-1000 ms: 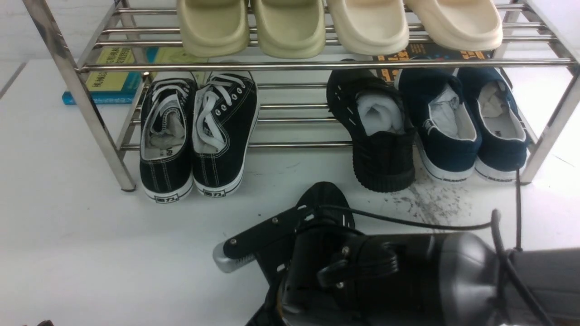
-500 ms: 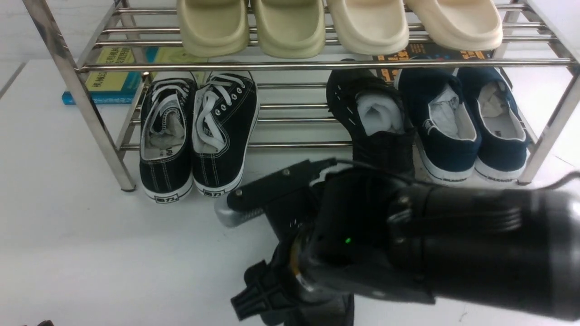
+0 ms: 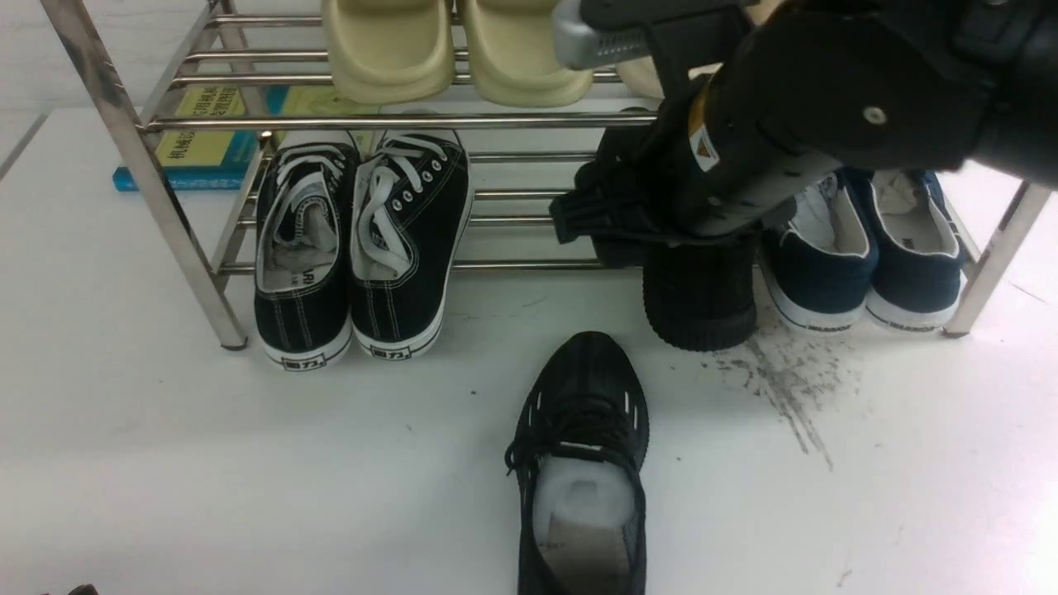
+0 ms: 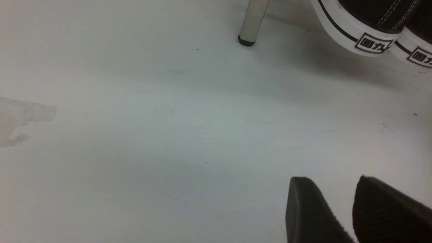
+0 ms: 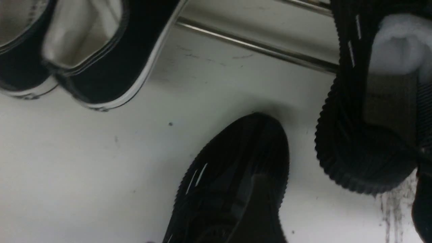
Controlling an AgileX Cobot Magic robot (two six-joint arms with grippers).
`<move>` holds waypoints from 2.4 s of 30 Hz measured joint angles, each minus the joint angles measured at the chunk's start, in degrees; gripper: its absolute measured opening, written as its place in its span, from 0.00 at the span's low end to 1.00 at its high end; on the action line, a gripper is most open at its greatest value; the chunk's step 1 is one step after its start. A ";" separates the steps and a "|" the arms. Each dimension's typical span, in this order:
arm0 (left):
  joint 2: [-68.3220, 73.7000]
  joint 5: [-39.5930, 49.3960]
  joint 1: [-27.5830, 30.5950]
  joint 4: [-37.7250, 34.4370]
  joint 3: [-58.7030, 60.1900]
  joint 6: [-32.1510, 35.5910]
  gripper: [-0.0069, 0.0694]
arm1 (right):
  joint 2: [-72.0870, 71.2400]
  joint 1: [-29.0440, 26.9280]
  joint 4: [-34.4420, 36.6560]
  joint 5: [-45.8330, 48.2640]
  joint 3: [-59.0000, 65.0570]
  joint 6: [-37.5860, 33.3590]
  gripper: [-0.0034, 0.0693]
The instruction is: Take the shoes off the shelf with your hand on the white table.
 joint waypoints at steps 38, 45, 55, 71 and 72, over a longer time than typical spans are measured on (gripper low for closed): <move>0.00 0.00 0.00 0.00 0.00 0.00 0.41 | 6.71 -4.90 3.66 0.71 0.05 -11.23 0.05; 0.00 0.00 0.00 0.00 0.00 0.00 0.41 | -0.23 1.00 7.35 9.11 0.05 -15.18 0.05; 0.00 0.00 0.00 0.00 0.00 0.00 0.41 | -8.11 9.70 7.56 17.97 0.78 -12.52 0.05; 0.00 0.00 0.00 0.00 0.00 0.00 0.41 | -15.56 18.41 -1.15 6.98 29.86 20.31 0.06; 0.00 0.00 0.00 0.00 0.00 0.00 0.41 | -15.56 18.41 -1.15 6.98 30.13 20.75 0.06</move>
